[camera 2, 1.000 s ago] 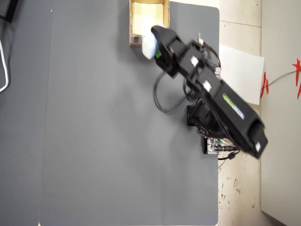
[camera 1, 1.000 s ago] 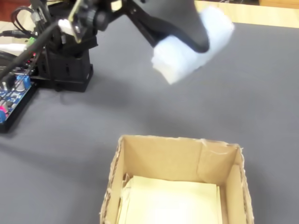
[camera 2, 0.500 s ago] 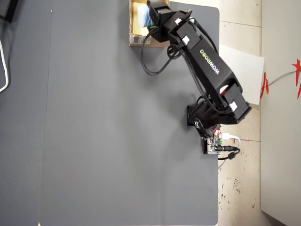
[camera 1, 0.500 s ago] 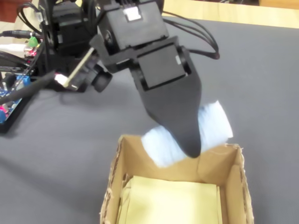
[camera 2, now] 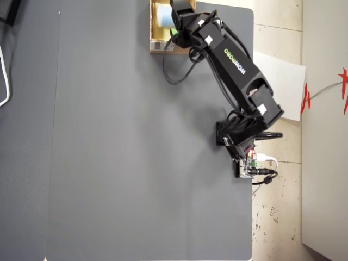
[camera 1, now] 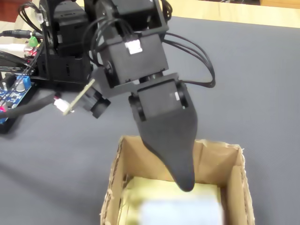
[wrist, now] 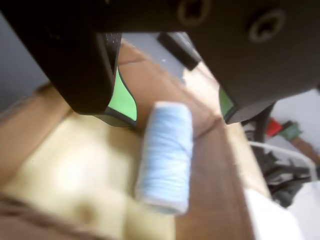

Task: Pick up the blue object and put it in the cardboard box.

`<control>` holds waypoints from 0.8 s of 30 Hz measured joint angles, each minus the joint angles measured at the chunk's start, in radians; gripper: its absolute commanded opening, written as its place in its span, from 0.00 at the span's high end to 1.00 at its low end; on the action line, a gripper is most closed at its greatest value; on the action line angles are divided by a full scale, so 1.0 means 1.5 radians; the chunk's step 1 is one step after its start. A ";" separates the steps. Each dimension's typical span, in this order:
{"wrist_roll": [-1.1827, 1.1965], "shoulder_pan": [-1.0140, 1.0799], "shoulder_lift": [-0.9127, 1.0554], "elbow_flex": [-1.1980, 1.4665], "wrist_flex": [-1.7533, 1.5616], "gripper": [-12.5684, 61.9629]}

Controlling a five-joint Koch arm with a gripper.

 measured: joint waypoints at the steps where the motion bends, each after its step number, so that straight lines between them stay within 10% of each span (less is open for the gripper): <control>1: 0.002 0.001 -0.001 -0.006 0.000 0.38; 24: 0.161 -0.145 0.225 0.073 0.001 0.38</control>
